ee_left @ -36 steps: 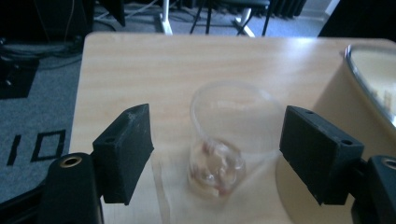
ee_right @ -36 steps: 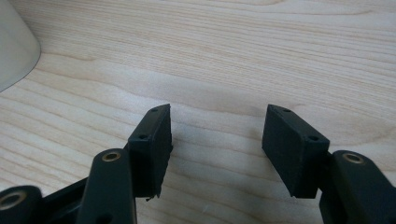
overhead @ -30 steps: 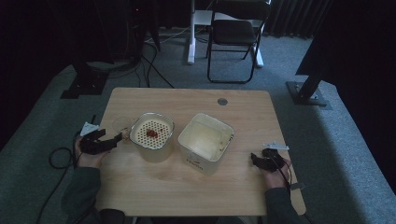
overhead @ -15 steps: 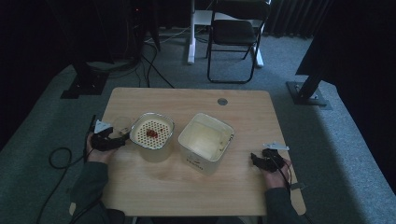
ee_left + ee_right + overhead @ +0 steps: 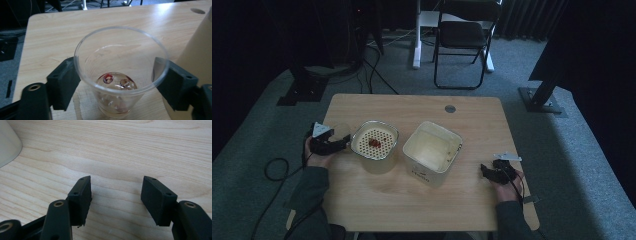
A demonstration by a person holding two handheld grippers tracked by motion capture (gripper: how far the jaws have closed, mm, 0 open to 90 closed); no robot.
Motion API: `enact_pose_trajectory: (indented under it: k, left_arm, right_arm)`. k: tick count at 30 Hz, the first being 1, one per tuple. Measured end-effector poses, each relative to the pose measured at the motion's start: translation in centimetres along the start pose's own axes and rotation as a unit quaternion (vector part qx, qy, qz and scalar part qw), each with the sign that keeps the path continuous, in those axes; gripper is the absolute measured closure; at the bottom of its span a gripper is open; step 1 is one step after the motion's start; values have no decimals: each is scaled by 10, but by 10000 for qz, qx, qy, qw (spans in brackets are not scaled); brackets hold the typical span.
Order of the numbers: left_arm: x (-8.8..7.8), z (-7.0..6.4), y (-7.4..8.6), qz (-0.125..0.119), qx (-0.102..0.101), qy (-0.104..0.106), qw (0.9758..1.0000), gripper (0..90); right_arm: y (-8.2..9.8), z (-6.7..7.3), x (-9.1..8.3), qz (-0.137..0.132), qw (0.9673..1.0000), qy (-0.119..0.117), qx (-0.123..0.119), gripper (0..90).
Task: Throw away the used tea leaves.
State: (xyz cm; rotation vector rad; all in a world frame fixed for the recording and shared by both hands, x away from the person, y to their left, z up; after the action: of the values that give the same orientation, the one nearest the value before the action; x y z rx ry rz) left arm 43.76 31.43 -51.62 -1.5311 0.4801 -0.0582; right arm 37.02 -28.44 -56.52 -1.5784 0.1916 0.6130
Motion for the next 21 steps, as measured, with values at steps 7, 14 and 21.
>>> enact_pose_trajectory:
  k: [7,14,21]
  left_arm:
    - [-2,4,-3,37,-8,-104,9999,244]
    - [-8,4,-15,-85,76,-160,9998,249]
    - [-12,1,-29,-164,219,-180,9995,251]
  right_arm:
    - [0,0,0,-9,10000,-2,-4,410]
    - [0,0,0,-21,10000,-4,-10,408]
    - [1,0,0,-66,10000,-25,-20,399]
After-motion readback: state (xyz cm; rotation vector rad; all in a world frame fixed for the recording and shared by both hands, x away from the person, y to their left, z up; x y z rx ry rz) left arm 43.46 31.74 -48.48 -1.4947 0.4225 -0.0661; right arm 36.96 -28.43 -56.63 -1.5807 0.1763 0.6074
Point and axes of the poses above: each handheld gripper's, and its own axes: x roughly forward along the jaws, y roughly out of its underside, z roughly to its left, the point moved 3 cm from there along x, roughly forward along the jaws, and after that the axes turned 15 degrees about -z, right-handed, at the moved point
